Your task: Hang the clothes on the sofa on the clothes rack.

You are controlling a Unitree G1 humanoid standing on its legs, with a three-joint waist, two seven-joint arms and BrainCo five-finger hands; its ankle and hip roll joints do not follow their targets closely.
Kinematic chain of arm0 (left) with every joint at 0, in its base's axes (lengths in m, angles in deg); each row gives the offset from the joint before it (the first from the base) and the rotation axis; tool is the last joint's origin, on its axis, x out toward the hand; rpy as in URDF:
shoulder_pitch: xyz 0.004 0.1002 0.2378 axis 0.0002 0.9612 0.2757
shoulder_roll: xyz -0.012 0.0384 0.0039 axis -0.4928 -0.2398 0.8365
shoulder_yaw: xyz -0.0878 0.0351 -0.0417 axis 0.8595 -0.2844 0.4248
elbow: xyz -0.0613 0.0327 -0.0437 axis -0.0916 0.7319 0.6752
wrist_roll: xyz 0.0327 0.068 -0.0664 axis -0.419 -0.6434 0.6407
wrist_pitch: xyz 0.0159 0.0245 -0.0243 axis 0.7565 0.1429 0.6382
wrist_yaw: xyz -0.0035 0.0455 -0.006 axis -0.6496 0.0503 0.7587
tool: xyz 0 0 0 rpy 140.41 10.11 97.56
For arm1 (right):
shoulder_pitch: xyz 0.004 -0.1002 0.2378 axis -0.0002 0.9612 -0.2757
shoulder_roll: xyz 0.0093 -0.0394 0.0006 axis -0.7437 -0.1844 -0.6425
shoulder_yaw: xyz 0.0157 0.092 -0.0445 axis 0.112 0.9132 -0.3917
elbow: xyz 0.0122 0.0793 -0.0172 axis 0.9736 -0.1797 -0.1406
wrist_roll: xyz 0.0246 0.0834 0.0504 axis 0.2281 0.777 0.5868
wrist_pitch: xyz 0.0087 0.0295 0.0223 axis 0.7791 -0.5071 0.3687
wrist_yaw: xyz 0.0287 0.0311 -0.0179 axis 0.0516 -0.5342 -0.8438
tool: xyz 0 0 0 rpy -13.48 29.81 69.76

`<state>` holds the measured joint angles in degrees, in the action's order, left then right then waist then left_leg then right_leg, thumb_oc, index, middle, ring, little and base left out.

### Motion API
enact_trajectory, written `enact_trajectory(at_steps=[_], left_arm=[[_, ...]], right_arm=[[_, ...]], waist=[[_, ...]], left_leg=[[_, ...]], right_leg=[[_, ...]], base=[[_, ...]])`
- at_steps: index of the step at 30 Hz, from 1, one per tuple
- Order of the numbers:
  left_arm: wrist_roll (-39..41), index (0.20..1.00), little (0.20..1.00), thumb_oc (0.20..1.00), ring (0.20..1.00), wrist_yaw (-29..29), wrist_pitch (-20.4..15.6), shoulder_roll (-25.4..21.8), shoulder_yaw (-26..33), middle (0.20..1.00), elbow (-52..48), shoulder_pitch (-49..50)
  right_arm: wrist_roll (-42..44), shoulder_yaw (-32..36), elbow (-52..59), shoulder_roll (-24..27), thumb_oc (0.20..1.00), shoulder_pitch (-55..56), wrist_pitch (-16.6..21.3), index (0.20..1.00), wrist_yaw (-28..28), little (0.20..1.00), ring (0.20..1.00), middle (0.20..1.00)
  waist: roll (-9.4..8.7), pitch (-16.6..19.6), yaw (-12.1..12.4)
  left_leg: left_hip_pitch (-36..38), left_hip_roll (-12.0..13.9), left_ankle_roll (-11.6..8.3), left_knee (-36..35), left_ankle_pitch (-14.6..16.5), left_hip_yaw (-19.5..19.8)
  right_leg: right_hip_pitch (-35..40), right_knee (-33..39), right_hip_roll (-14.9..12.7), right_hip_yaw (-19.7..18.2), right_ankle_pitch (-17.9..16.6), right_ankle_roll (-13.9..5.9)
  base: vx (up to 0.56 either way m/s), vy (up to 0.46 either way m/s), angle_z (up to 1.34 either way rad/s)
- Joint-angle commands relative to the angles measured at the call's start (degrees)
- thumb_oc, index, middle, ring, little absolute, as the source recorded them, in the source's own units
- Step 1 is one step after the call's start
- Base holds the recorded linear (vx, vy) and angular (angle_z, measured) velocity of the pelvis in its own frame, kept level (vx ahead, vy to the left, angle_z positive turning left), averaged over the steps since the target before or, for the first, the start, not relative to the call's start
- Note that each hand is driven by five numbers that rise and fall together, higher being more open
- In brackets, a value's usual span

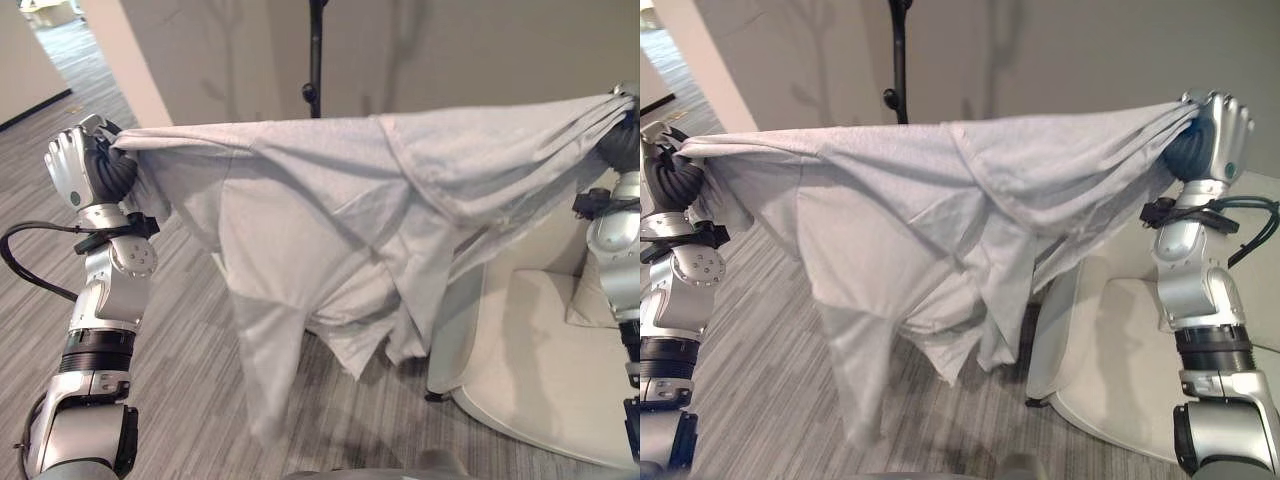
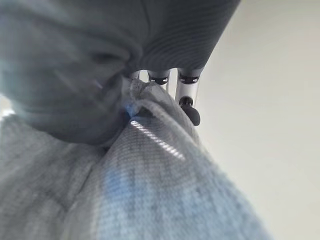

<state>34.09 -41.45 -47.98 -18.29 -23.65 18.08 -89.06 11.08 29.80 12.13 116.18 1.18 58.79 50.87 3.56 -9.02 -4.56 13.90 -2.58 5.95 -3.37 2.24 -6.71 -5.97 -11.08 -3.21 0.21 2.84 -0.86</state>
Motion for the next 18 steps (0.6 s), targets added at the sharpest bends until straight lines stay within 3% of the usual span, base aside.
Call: enact_trajectory(at_steps=[1, 6, 7, 9, 10, 14, 15, 17, 18], left_arm=[[1.4, 0.200, 0.200, 0.200, 0.200, -3.2, 0.9, -8.5, 0.6, 0.200, 1.9, -6.2], [3.5, 0.200, 0.200, 0.200, 0.200, -3.7, 1.3, -14.5, -6.6, 0.200, 9.8, -15.5], [4.1, 0.200, 0.200, 0.200, 0.200, -3.0, 2.1, -20.3, -13.9, 0.200, 14.2, -21.6], [4.9, 0.200, 0.200, 0.200, 0.200, -3.3, 1.8, -20.5, -16.2, 0.200, 16.2, -24.6], [5.6, 0.200, 0.200, 0.200, 0.200, -2.5, 2.3, -23.3, -22.6, 0.200, 20.3, -31.1], [7.9, 0.200, 0.200, 0.200, 0.200, -1.2, 1.9, -26.6, -34.7, 0.200, 27.3, -40.7], [8.7, 0.200, 0.200, 0.200, 0.200, -0.6, 1.6, -27.2, -43.4, 0.200, 31.0, -47.7], [9.1, 0.200, 0.200, 0.200, 0.200, -0.6, 1.3, -26.8, -45.3, 0.200, 32.1, -49.8], [9.4, 0.200, 0.200, 0.200, 0.200, 0.8, 2.3, -27.3, -52.9, 0.200, 36.1, -55.2]], right_arm=[[0.9, -5.0, -3.9, 8.2, 0.200, -11.9, 0.7, 0.200, 3.4, 0.200, 0.200, 0.200], [2.1, -15.1, -8.7, 11.2, 0.200, -21.4, 1.8, 0.200, 2.6, 0.200, 0.200, 0.200], [2.3, -22.0, -10.4, 12.7, 0.200, -27.3, 2.3, 0.200, 1.7, 0.200, 0.200, 0.200], [3.0, -23.8, -12.1, 12.4, 0.200, -29.8, 2.5, 0.200, 2.0, 0.200, 0.200, 0.200], [3.5, -29.3, -13.7, 13.9, 0.200, -34.8, 3.1, 0.200, 1.7, 0.200, 0.200, 0.200], [3.8, -36.5, -14.4, 15.5, 0.200, -40.9, 3.6, 0.200, 0.7, 0.200, 0.200, 0.200], [4.7, -40.8, -16.3, 15.7, 0.200, -44.9, 3.9, 0.200, 1.0, 0.200, 0.200, 0.200], [5.0, -40.9, -16.9, 15.8, 0.200, -45.4, 4.1, 0.200, 1.1, 0.200, 0.200, 0.200], [5.7, -45.0, -19.2, 14.4, 0.200, -50.4, 4.0, 0.200, 1.6, 0.200, 0.200, 0.200]], waist=[[-0.98, 0.1, -1.1], [-0.44, -1.7, -4.3], [-0.64, -1.7, -5.3], [-0.53, -2.3, -5.6], [-0.89, -1.1, -5.9], [-1.05, 1.5, -6.2], [-1.96, 3.1, -6.3], [-2.19, 3.0, -6.4], [-7.00, 2.5, -4.4]], left_leg=[[-0.4, 1.7, -7.77, -1.6, -5.0, 4.5], [1.7, 2.6, -7.19, -1.6, -4.3, 5.1], [3.4, 3.0, -7.14, -1.6, -4.6, 5.2], [3.5, 3.2, -7.15, -1.6, -4.3, 5.5], [4.4, 3.8, -6.73, -1.6, -4.2, 5.8], [5.7, 7.9, -6.00, 3.2, -6.3, 6.4], [4.0, 10.2, -5.79, 10.2, -6.1, 5.8], [3.3, 10.2, -5.77, 11.2, -5.5, 6.1], [-2.2, 12.0, -5.53, 24.6, -5.6, 4.5]], right_leg=[[4.6, 8.9, 0.3, -1.0, -5.2, -0.99], [0.2, 12.9, 2.5, 0.0, -6.4, -1.47], [-1.2, 12.4, 3.1, 1.8, -7.7, -1.69], [-1.0, 12.3, 3.2, 2.1, -7.2, -1.73], [1.0, 11.8, 2.9, 1.2, -7.8, -1.80], [1.8, 9.6, 2.7, -0.5, -9.3, -2.18], [3.8, 10.7, 1.5, -0.9, -9.9, -2.35], [3.9, 11.1, 1.5, -0.6, -10.0, -2.38], [8.4, 11.4, -2.8, -1.5, -12.2, -1.43]], base=[[0.16, 0.076, 0.16], [0.19, 0.030, 0.24], [0.23, -0.013, 0.30], [0.20, -0.027, 0.22], [0.27, -0.078, 0.15], [0.35, -0.127, 0.00], [0.34, -0.161, -0.09], [0.27, -0.219, 0.20], [0.48, -0.418, 0.40]])
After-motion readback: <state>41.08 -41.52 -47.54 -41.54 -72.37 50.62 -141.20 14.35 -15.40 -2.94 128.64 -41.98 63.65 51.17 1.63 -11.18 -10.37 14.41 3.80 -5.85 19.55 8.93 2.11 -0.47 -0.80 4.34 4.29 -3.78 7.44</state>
